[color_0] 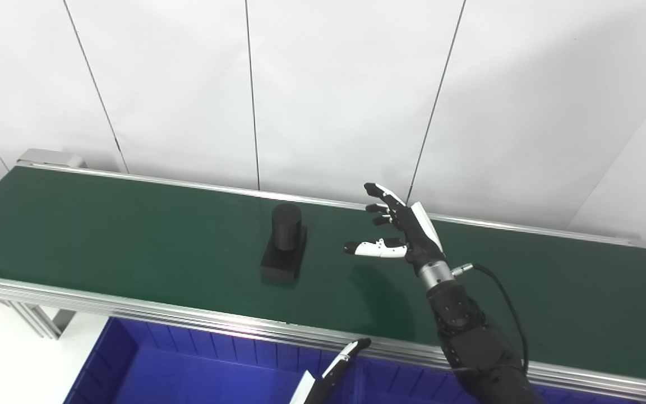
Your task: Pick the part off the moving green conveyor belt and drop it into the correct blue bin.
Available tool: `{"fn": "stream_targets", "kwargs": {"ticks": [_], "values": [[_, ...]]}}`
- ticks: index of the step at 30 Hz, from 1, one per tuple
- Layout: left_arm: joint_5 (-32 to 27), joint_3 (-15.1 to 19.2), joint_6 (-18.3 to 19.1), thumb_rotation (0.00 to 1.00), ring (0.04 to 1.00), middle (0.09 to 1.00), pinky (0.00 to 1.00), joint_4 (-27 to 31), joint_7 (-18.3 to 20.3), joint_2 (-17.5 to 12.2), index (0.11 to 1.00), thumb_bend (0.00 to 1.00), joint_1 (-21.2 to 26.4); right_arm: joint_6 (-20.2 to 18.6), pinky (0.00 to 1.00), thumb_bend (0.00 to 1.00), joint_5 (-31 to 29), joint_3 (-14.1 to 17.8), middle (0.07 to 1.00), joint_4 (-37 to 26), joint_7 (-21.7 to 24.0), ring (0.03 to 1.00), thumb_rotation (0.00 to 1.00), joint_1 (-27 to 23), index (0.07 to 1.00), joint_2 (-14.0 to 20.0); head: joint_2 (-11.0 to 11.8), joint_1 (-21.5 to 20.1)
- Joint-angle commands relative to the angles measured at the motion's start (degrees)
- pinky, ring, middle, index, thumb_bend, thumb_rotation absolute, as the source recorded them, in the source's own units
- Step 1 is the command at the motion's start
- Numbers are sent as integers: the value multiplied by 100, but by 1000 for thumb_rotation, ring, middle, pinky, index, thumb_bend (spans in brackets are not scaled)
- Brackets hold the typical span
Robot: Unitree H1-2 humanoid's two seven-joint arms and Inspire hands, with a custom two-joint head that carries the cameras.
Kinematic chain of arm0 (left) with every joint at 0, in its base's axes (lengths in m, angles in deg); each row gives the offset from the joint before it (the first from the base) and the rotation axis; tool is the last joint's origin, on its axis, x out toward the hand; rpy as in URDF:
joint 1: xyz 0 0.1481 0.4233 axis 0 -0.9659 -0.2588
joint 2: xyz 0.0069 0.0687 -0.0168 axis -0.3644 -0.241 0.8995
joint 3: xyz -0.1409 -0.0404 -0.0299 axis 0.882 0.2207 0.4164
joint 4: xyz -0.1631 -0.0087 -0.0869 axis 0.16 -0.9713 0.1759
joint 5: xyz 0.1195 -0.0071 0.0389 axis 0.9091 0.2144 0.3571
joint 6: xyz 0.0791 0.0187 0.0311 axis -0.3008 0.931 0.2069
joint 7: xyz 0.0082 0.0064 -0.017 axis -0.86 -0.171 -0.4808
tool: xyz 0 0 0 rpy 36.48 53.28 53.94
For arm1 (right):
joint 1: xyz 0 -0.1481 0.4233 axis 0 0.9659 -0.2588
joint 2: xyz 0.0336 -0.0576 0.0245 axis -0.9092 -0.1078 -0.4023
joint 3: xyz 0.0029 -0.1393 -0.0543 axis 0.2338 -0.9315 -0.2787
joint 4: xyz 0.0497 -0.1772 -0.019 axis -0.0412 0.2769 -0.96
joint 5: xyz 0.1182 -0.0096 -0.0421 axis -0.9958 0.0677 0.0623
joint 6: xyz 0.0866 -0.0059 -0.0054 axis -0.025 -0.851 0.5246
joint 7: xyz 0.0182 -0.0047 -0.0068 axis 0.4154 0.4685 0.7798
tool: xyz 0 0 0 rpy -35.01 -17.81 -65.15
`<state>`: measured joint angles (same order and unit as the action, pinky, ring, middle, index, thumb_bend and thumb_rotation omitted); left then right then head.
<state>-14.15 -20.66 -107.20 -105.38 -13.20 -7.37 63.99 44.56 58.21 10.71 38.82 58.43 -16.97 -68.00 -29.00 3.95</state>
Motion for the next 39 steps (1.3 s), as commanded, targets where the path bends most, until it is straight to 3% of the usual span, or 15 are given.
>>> {"fn": "stream_targets", "kwargs": {"ticks": [1, 2, 8, 12, 24, 39], "values": [[-19, -130, -170, 920, 964, 958, 913, 242, 31, 278, 905, 772, -189, 163, 879, 998, 79, -50, 886, 0, -148, 817, 413, -319, 896, -74, -8, 14], [-27, -126, -170, 914, 963, 958, 905, 255, 40, 283, 903, 771, -199, 169, 930, 994, 67, -51, 883, 38, -144, 819, 399, -331, 894, -90, -11, 15], [87, -174, -170, 915, 953, 958, 891, 266, -46, 264, 906, 758, -172, 163, 728, 1000, 103, -61, 888, 404, -176, 792, 384, -520, 879, -168, 9, 12], [33, -160, -170, 901, 954, 957, 877, 272, 0, 298, 902, 774, -186, 173, 692, 1000, 173, -131, 877, 663, -223, 780, 383, -683, 879, -186, 16, 30], [110, -208, -170, 906, 946, 952, 869, 323, -41, 307, 901, 769, -217, 162, 768, 1000, 254, -255, 864, 974, -285, 807, 396, -818, 880, -213, 13, 51], [96, -205, -170, 899, 947, 948, 861, 370, -30, 309, 893, 791, -263, 173, 742, 1000, 326, -315, 858, 923, -269, 793, 399, -775, 854, -202, -5, 35]]}}
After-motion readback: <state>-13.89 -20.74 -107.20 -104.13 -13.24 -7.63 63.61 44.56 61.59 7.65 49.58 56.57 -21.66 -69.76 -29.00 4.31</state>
